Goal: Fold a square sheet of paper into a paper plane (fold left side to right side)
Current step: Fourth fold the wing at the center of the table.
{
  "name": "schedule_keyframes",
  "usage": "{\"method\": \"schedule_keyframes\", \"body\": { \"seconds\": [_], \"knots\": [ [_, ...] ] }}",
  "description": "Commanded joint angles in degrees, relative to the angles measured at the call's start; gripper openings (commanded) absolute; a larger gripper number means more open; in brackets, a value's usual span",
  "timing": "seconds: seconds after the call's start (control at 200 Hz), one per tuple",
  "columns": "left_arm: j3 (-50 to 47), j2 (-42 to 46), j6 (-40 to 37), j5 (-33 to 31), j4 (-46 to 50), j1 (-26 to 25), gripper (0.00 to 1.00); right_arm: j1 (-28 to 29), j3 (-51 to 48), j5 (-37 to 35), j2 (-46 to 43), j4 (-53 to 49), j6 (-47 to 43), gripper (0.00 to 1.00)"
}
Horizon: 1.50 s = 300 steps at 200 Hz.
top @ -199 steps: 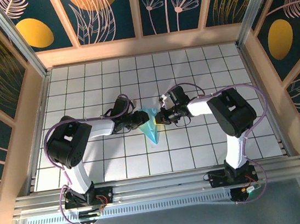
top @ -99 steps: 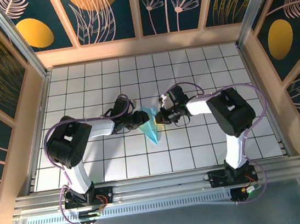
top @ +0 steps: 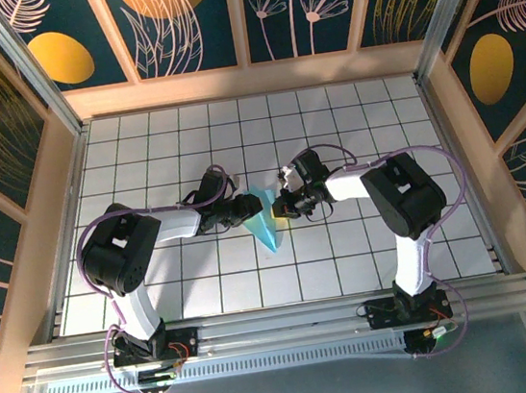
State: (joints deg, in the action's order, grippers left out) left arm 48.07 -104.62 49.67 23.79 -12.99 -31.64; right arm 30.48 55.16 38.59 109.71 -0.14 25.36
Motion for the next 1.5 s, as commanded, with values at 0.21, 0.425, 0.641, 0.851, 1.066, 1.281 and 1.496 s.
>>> {"method": "schedule_keyframes", "body": {
  "seconds": [0.21, 0.425, 0.641, 0.851, 1.066, 1.281, 1.496],
  "knots": [
    [0.11, 0.52, -1.23, -2.51, 4.53, 0.09, 0.50, 0.55, 1.12, -5.02, 3.78, -4.39, -1.90, 0.00],
    [0.62, 3.14, -0.85, -2.53, 5.33, 0.12, 0.56, 0.55, 0.95, -6.85, 4.90, -5.60, -1.83, 0.00],
    [1.51, 6.09, -1.72, -4.45, 7.92, 0.09, 0.58, 0.55, 0.91, -7.21, 5.35, -5.44, -1.81, 0.00],
    [2.23, 6.85, -1.63, 0.02, 5.43, 0.15, 0.24, 0.55, 1.24, -7.63, 5.36, -5.83, -2.16, 0.00],
    [2.81, 2.81, -0.53, 6.32, 0.61, 0.09, 0.09, 1.03, 1.00, -8.06, 5.16, -6.10, -2.34, 0.00],
    [3.28, -1.06, -0.72, 7.50, -0.45, 0.00, 0.06, 1.60, 1.05, -8.18, 5.18, -6.27, -2.47, 0.00],
    [3.47, -2.61, -2.54, 3.66, 3.04, 0.00, 0.06, 1.63, 1.39, -8.97, 5.43, -7.37, -3.12, 0.00]
  ]
}}
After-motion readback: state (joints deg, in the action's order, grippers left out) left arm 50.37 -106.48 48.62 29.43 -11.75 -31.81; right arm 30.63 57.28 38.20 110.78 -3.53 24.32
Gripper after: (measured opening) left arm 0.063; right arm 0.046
